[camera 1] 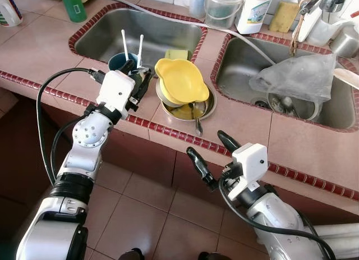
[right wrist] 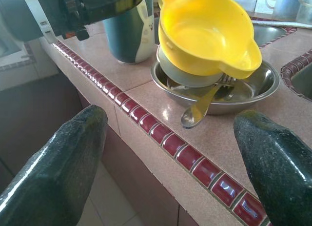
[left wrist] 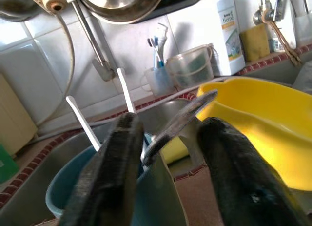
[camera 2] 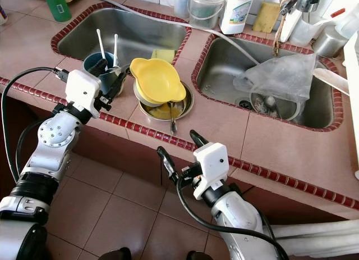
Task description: Kitchen organization
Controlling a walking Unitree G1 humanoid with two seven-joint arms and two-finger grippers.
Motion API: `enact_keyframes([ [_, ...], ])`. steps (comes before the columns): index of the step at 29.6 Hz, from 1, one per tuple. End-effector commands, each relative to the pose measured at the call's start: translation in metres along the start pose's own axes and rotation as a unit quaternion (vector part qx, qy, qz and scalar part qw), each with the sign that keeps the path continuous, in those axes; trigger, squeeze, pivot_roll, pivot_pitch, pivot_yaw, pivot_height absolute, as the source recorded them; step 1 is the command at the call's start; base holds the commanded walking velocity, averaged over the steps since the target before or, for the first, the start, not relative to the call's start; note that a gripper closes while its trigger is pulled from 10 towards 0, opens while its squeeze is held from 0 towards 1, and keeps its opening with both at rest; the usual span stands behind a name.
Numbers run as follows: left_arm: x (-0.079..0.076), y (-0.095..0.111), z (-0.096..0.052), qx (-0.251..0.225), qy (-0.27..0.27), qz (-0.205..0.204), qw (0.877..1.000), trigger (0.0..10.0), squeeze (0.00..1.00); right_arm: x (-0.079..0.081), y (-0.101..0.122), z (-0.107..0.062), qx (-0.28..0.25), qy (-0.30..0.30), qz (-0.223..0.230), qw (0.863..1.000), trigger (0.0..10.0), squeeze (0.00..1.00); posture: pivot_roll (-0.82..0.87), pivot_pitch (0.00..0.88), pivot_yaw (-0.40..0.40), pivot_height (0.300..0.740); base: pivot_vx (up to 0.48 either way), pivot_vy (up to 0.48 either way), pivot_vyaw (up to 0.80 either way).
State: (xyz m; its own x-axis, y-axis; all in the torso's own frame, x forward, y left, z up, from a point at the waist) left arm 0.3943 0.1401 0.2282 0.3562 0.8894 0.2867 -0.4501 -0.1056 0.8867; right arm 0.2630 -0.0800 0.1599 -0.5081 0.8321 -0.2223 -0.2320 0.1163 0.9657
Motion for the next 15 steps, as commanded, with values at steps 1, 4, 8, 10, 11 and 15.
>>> enact_keyframes([
  [1, 0.0036, 0.0043, -0.0016, -0.009, 0.006, 0.001, 1.000, 0.0, 0.00, -0.0006, -0.0010, -0.0013, 0.003, -0.002, 0.000, 1.000, 10.0, 0.00, -0.11, 0.231, -0.014, 0.740, 0.000, 0.000, 0.00],
  [4, 0.0033, 0.0053, -0.0014, -0.011, 0.006, 0.002, 1.000, 0.0, 0.00, -0.0005, -0.0008, -0.0007, 0.002, -0.002, 0.001, 1.000, 10.0, 0.00, -0.11, 0.230, -0.015, 0.740, 0.000, 0.000, 0.00],
  [8, 0.0033, 0.0052, -0.0016, -0.011, 0.007, 0.002, 1.000, 0.0, 0.00, -0.0004, -0.0010, -0.0004, 0.002, -0.002, 0.000, 1.000, 10.0, 0.00, -0.11, 0.227, -0.015, 0.740, 0.000, 0.000, 0.00],
  [10, 0.0034, 0.0053, -0.0017, -0.012, 0.008, 0.002, 1.000, 0.0, 0.00, -0.0005, -0.0008, 0.0000, 0.002, -0.001, 0.000, 1.000, 10.0, 0.00, -0.11, 0.225, -0.016, 0.740, 0.000, 0.000, 0.00],
  [11, 0.0035, 0.0054, -0.0018, -0.012, 0.008, 0.002, 1.000, 0.0, 0.00, -0.0004, -0.0008, 0.0002, 0.001, -0.001, 0.000, 1.000, 10.0, 0.00, -0.11, 0.223, -0.015, 0.740, 0.000, 0.000, 0.00],
  [15, 0.0034, 0.0056, -0.0017, -0.013, 0.008, 0.002, 1.000, 0.0, 0.00, -0.0001, -0.0009, 0.0008, 0.001, 0.001, 0.000, 1.000, 10.0, 0.00, -0.11, 0.218, -0.016, 0.740, 0.000, 0.000, 0.00],
])
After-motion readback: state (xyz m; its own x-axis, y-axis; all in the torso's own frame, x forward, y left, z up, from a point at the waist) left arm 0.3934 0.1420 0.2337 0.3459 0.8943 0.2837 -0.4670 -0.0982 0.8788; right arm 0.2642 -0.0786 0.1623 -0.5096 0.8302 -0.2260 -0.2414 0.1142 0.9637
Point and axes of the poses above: a point about 5 cm out from each wrist's last joint towards the gripper, its own z axis pointing out of the wrist towards the gripper, its own y axis along the axis of the wrist's last joint, x = y × z, the point moved 4 cm from there along z, pointing out of the wrist towards the gripper, and after that the axes turned 11 degrees about -z, right-handed, at the moved point
